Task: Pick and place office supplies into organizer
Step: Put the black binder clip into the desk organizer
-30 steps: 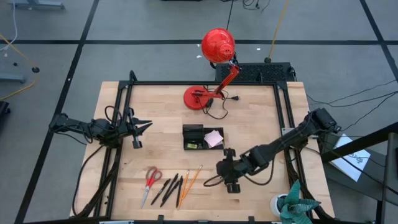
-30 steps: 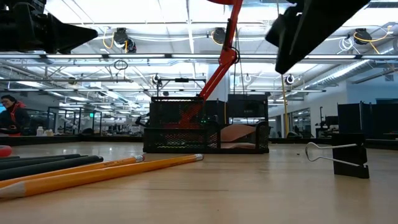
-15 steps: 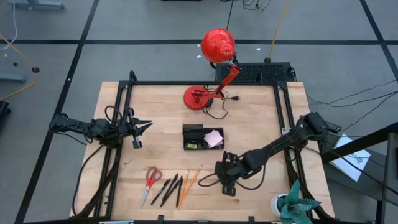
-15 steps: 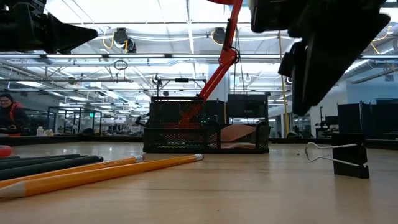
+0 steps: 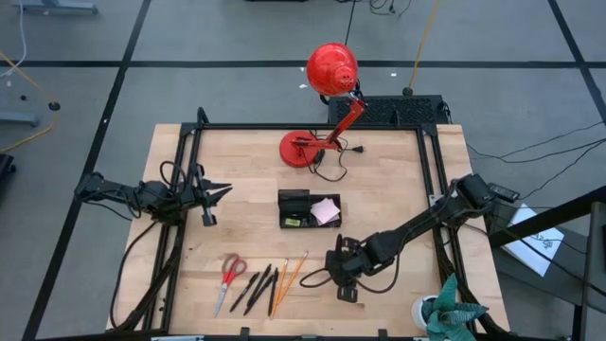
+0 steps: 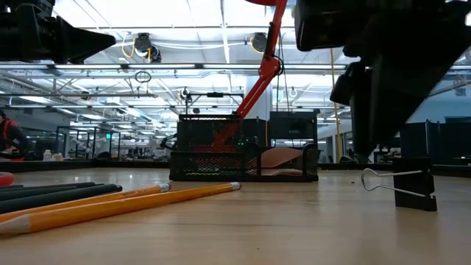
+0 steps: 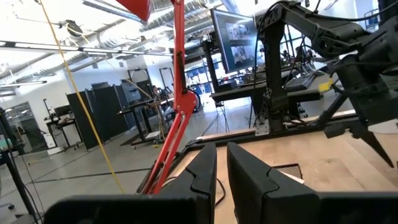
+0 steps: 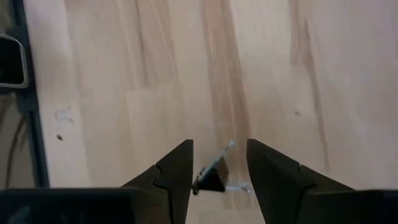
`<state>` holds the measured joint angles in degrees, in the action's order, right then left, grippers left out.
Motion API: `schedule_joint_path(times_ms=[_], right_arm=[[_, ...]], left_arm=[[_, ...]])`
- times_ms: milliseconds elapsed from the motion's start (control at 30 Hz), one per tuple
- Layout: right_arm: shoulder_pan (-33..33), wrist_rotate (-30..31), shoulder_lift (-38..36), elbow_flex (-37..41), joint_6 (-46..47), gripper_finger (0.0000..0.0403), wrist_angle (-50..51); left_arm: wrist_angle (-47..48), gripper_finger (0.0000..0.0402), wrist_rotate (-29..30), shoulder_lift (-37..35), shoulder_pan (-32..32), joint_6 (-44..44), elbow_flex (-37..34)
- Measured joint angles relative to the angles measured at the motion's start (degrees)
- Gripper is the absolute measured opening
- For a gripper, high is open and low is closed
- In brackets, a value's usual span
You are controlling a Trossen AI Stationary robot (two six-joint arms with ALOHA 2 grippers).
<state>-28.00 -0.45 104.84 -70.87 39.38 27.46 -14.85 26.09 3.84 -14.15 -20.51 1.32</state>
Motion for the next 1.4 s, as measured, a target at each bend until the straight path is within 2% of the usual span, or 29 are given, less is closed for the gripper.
schedule_joint_path(times_ms=[567,667,800,933,1200,1400], right_arm=[[-0.8,-2.6,5.1,0.0,-1.9,0.0138,0.0],[-0.8,-2.6,5.1,0.0,-2.1,0.012,0.2],[-0.8,-2.5,5.1,0.0,-3.3,0.0072,0.6],[-0.8,-2.8,4.8,0.0,-5.0,0.0067,0.6],[0.2,-2.5,0.5,0.1,-7.6,0.0067,2.8],[3.1,3.3,-6.1,0.1,-13.0,0.0071,2.9]], left_arm=[[0.1,0.0047,0.4,0.0,0.0,0.2,0.0],[0.1,0.0047,0.4,0.0,0.0,0.2,0.0],[0.1,0.0047,0.4,0.0,0.0,0.2,0.0],[0.1,0.0047,0.4,0.0,0.0,0.2,0.0],[0.1,0.0047,0.5,0.0,0.0,0.1,0.0],[0.1,0.0047,0.5,0.0,0.0,0.2,0.0]])
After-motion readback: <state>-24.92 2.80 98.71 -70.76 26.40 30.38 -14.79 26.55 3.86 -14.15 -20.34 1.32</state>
